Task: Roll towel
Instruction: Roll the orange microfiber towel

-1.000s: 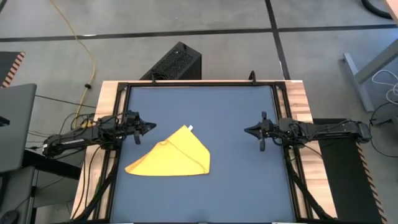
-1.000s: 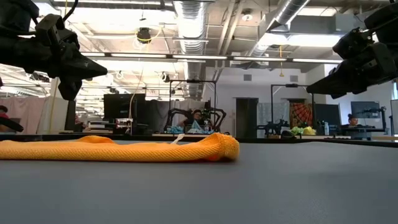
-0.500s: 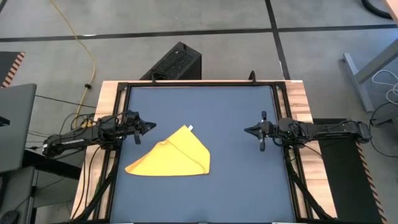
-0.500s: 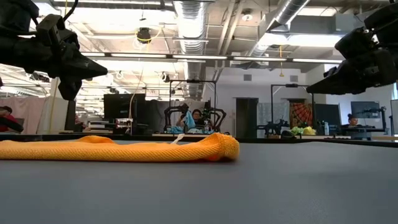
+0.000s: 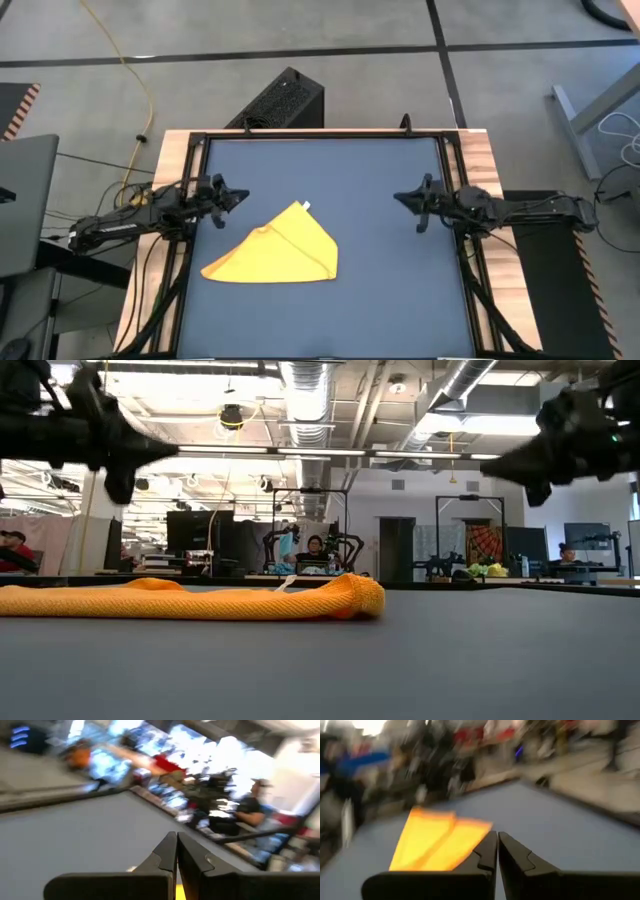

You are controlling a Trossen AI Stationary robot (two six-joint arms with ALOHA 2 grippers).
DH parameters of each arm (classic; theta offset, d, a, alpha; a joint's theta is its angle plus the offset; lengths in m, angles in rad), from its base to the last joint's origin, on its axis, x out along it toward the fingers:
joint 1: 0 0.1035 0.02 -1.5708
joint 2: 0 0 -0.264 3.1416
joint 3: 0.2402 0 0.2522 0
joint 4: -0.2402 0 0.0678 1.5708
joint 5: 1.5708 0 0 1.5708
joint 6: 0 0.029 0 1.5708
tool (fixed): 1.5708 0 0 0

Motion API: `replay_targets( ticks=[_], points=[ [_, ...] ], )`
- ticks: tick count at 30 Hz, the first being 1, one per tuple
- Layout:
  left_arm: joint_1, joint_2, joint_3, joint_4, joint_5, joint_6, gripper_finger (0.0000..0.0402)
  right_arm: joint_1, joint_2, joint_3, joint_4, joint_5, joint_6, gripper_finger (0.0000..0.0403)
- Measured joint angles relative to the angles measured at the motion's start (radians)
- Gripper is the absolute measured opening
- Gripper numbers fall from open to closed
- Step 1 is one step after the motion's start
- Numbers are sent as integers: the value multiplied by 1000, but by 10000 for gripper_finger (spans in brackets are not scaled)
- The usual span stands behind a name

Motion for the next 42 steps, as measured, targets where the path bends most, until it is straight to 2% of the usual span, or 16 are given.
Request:
replay_targets(
  ticks=[4,8,13,17,21,25,28,30,36,42],
  points=[
    [-29,45,0,52,29,44,0,-24,11,0,146,60,99,42],
    [-63,134,0,93,6,86,0,-37,119,15,233,-13,107,42],
    [-87,280,18,126,-1,141,0,-16,421,142,245,-28,137,42],
    [-99,388,42,127,-2,181,0,-5,729,330,246,-32,40,44],
    [-99,444,56,127,-22,188,0,-15,993,568,187,-88,-87,54],
    [-99,453,57,102,-21,187,4,-55,1195,819,-73,-144,-134,76],
    [-99,451,58,67,-27,186,19,-89,1320,973,-232,-144,-163,103],
    [-99,451,58,56,-29,186,35,-109,1389,1041,-256,-148,-181,124],
    [-99,451,58,25,-36,186,92,-159,1567,1188,-242,-246,-202,185],
    [-99,451,59,-37,-93,182,130,-176,1714,1295,-243,-249,-239,215]
  ],
)
